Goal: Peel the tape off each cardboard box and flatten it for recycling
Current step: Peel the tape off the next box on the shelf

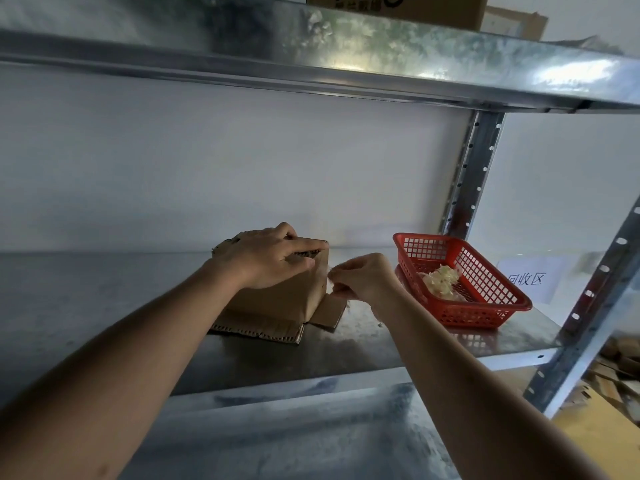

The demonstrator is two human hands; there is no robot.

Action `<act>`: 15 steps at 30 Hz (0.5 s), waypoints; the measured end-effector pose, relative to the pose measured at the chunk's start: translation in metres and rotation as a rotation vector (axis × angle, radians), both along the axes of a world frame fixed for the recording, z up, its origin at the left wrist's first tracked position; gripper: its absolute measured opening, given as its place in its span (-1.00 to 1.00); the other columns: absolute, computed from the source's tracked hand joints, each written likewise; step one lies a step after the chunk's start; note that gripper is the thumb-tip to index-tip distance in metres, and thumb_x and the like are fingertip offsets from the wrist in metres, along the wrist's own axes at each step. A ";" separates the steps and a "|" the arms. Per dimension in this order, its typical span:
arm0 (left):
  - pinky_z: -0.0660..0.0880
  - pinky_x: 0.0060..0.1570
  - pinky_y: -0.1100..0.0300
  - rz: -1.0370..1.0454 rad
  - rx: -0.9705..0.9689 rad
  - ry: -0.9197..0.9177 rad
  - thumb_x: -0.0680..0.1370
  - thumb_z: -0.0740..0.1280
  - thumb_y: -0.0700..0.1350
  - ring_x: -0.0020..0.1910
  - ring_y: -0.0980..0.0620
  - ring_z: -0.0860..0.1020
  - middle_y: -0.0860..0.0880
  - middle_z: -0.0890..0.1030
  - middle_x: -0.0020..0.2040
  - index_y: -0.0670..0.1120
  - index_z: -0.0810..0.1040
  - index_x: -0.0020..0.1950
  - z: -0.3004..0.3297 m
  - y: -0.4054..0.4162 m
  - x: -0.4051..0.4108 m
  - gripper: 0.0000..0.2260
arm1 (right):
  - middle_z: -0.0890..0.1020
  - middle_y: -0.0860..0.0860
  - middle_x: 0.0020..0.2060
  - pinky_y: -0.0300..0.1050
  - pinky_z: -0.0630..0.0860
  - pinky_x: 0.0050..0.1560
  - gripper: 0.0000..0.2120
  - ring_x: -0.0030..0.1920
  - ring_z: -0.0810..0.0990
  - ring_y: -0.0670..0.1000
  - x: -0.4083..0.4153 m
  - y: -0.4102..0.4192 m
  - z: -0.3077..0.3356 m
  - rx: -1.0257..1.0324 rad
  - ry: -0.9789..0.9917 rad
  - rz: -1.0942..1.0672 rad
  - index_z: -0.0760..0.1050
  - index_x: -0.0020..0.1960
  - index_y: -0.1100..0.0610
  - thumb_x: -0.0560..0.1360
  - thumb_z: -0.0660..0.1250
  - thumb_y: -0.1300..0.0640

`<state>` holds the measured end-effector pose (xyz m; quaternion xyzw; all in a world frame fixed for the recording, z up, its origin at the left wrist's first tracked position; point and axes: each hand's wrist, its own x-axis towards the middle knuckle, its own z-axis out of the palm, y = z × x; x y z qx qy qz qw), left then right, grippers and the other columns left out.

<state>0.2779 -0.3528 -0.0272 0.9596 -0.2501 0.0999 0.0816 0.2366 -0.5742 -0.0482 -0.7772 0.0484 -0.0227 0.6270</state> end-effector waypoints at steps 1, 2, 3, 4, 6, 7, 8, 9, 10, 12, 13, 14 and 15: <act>0.36 0.08 0.00 -0.001 -0.003 -0.003 0.54 -0.10 0.50 0.10 0.15 0.41 0.21 0.36 0.32 0.70 0.12 0.38 -0.001 0.000 0.001 -0.61 | 0.73 0.23 -0.24 -0.01 0.72 -0.21 -0.80 -0.29 0.76 0.14 0.001 0.000 -0.002 0.019 -0.065 -0.044 0.65 -0.01 0.25 0.41 0.60 0.32; 0.35 0.08 0.01 -0.001 -0.006 -0.010 0.54 -0.10 0.50 0.10 0.15 0.40 0.21 0.36 0.32 0.71 0.11 0.37 -0.002 0.000 0.002 -0.61 | 0.73 0.22 -0.25 -0.06 0.70 -0.28 -0.76 -0.31 0.75 0.12 0.002 0.001 -0.004 0.035 -0.121 -0.073 0.63 -0.01 0.23 0.40 0.63 0.29; 0.35 0.09 0.01 0.002 -0.009 -0.017 0.54 -0.10 0.50 0.11 0.15 0.39 0.21 0.36 0.32 0.71 0.11 0.36 -0.003 0.000 0.002 -0.62 | 0.73 0.19 -0.27 -0.11 0.66 -0.33 -0.76 -0.33 0.75 0.11 0.002 0.002 -0.005 0.043 -0.169 -0.084 0.64 -0.04 0.24 0.38 0.65 0.27; 0.35 0.09 0.01 0.005 -0.014 -0.018 0.54 -0.10 0.51 0.11 0.15 0.39 0.22 0.36 0.32 0.72 0.12 0.35 -0.004 0.001 0.003 -0.63 | 0.73 0.16 -0.31 -0.15 0.64 -0.35 -0.79 -0.35 0.74 0.10 0.003 0.004 -0.006 0.043 -0.210 -0.083 0.67 -0.08 0.24 0.37 0.66 0.27; 0.35 0.09 0.01 0.007 -0.030 -0.011 0.53 -0.09 0.52 0.13 0.14 0.39 0.22 0.35 0.32 0.73 0.14 0.34 -0.005 0.001 0.004 -0.63 | 0.73 0.11 -0.34 -0.14 0.66 -0.32 -0.86 -0.35 0.74 0.09 0.002 0.008 -0.008 0.054 -0.277 -0.059 0.69 -0.16 0.22 0.38 0.65 0.28; 0.34 0.07 0.02 0.005 -0.038 -0.011 0.53 -0.09 0.52 0.14 0.13 0.40 0.22 0.35 0.32 0.72 0.15 0.34 -0.005 0.001 0.004 -0.63 | 0.73 0.11 -0.33 -0.12 0.68 -0.27 -0.89 -0.32 0.75 0.10 0.003 0.010 -0.008 0.075 -0.295 -0.036 0.70 -0.17 0.20 0.40 0.63 0.30; 0.34 0.06 0.02 0.002 -0.042 -0.015 0.53 -0.08 0.51 0.14 0.12 0.41 0.22 0.35 0.31 0.72 0.16 0.34 -0.005 0.002 0.004 -0.63 | 0.74 0.11 -0.31 -0.10 0.70 -0.23 -0.91 -0.29 0.75 0.10 0.003 0.011 -0.008 0.103 -0.305 -0.005 0.70 -0.16 0.19 0.43 0.59 0.31; 0.33 0.06 0.03 0.001 -0.042 -0.018 0.53 -0.08 0.51 0.14 0.12 0.41 0.22 0.35 0.30 0.72 0.16 0.34 -0.005 0.002 0.004 -0.63 | 0.74 0.12 -0.28 -0.10 0.70 -0.19 -0.91 -0.24 0.76 0.10 0.003 0.012 -0.008 0.133 -0.304 0.026 0.71 -0.15 0.18 0.47 0.56 0.33; 0.33 0.07 0.02 0.001 -0.040 -0.018 0.53 -0.09 0.50 0.14 0.13 0.40 0.22 0.35 0.30 0.72 0.15 0.35 -0.005 0.002 0.004 -0.62 | 0.75 0.14 -0.24 -0.10 0.71 -0.16 -0.90 -0.19 0.76 0.11 0.003 0.013 -0.008 0.155 -0.291 0.047 0.71 -0.13 0.17 0.50 0.52 0.35; 0.35 0.09 0.00 0.001 -0.033 -0.006 0.52 -0.10 0.50 0.14 0.14 0.37 0.21 0.34 0.32 0.71 0.14 0.36 -0.004 0.002 0.004 -0.60 | 0.73 0.17 -0.07 -0.07 0.72 -0.11 -0.93 -0.07 0.76 0.15 0.004 0.015 -0.009 0.151 -0.250 0.051 0.70 -0.06 0.17 0.51 0.52 0.32; 0.35 0.09 0.00 0.000 -0.032 0.000 0.51 -0.11 0.51 0.15 0.14 0.37 0.21 0.34 0.33 0.71 0.13 0.37 -0.004 0.002 0.004 -0.59 | 0.69 0.15 0.03 -0.03 0.73 -0.09 -0.90 -0.02 0.74 0.16 0.004 0.016 -0.009 0.136 -0.225 0.040 0.68 0.01 0.16 0.51 0.54 0.27; 0.35 0.10 0.01 -0.001 -0.034 0.003 0.50 -0.11 0.52 0.16 0.13 0.38 0.21 0.34 0.33 0.71 0.13 0.36 -0.003 0.001 0.004 -0.58 | 0.66 0.11 0.09 0.01 0.73 -0.07 -0.82 0.01 0.74 0.15 0.004 0.018 -0.010 0.128 -0.199 0.033 0.65 0.10 0.15 0.51 0.55 0.22; 0.35 0.10 0.01 -0.002 -0.039 0.005 0.50 -0.10 0.52 0.17 0.13 0.38 0.21 0.35 0.32 0.71 0.13 0.36 -0.003 0.001 0.004 -0.58 | 0.66 0.08 0.10 0.03 0.73 -0.05 -0.75 0.02 0.74 0.14 0.003 0.019 -0.012 0.143 -0.179 0.031 0.62 0.17 0.15 0.52 0.54 0.20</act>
